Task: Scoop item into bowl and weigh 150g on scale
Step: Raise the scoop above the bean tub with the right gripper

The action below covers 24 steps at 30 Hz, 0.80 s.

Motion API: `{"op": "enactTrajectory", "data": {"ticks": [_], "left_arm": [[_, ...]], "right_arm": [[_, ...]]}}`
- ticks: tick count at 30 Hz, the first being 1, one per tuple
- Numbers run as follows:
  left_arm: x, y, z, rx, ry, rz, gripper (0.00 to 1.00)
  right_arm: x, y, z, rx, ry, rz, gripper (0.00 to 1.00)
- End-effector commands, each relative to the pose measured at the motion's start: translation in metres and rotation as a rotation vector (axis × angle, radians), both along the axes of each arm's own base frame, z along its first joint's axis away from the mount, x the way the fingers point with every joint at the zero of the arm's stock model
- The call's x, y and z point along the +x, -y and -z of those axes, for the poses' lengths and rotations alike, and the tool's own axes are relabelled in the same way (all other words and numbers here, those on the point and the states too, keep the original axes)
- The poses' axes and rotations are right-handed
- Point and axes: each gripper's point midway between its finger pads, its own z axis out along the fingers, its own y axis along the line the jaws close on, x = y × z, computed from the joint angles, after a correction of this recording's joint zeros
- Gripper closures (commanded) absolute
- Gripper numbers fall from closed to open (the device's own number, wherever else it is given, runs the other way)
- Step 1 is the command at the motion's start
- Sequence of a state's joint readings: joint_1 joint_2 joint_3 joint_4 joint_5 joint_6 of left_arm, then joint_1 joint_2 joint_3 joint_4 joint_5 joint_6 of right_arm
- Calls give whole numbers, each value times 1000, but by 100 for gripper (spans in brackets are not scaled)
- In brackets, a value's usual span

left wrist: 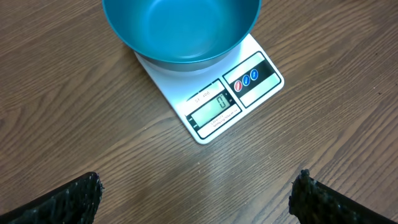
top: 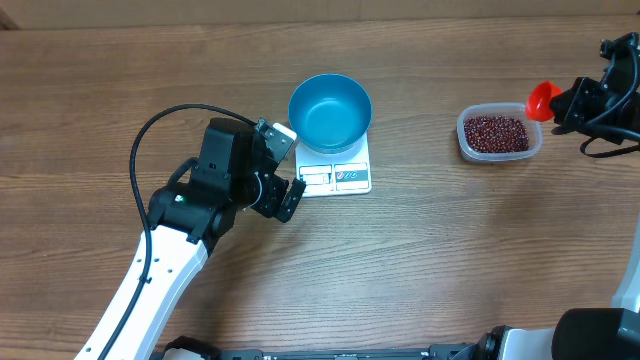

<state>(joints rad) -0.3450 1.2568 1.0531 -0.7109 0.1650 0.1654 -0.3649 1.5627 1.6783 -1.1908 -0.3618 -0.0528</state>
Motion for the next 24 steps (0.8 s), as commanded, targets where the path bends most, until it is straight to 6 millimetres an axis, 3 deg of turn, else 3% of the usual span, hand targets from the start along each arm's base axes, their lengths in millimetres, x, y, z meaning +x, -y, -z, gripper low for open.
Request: {"op": "enactTrajectory", "data": {"ticks": [1, 24], "left_arm": [[-1, 0, -2, 1, 11, 19, 0], [-1, 0, -2, 1, 11, 19, 1]], "right_arm": [[4, -3, -12, -20, 40, -43, 96], [3, -5, -11, -58, 52, -107, 96]]}}
